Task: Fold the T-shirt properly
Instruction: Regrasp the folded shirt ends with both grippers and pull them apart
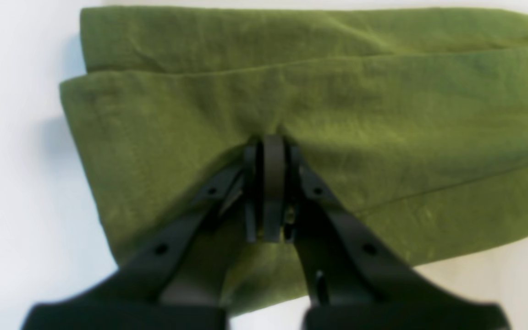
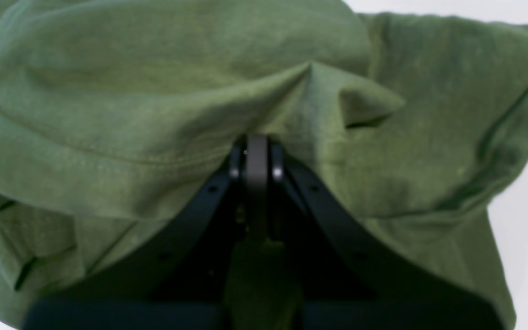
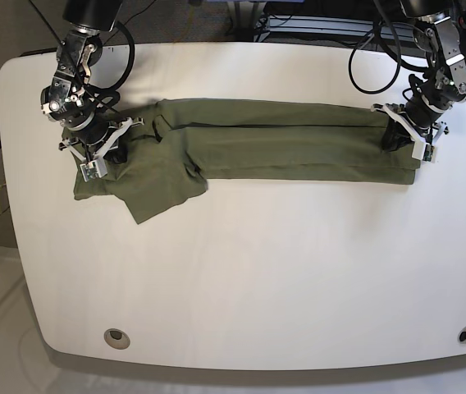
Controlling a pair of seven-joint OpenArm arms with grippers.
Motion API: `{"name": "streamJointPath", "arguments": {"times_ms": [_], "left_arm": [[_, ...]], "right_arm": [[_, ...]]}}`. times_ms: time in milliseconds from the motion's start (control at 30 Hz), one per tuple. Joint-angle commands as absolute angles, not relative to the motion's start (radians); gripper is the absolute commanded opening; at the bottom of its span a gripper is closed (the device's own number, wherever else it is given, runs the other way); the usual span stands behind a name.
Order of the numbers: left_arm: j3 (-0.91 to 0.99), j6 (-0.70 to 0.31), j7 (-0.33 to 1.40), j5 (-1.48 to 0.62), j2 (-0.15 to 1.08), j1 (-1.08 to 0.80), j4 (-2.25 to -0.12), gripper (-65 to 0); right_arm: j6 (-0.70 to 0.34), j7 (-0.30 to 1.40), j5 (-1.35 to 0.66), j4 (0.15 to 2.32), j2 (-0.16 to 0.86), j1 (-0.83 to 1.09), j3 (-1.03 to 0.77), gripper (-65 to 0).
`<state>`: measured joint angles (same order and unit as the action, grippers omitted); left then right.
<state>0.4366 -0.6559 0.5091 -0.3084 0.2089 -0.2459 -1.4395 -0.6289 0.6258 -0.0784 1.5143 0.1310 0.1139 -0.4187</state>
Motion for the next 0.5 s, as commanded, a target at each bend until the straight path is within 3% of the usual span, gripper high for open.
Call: {"name": "streamJointPath", "arguments": {"times_ms": [0,467], "left_arm": [[0.441,-0.644,0.561,-0.259,0.22,-0.232,-1.442,-65.0],[0.446,-0.644,0.561,-0.259,0.271,-0.165,-1.435,-65.0]], "right_arm": [[-0.619,0.667,-0.045,1.501,0.156,0.097,-0.423,-65.0],[-0.578,0.665,-0.044,1.501,0.17,0.116,-0.426,-65.0]]}}
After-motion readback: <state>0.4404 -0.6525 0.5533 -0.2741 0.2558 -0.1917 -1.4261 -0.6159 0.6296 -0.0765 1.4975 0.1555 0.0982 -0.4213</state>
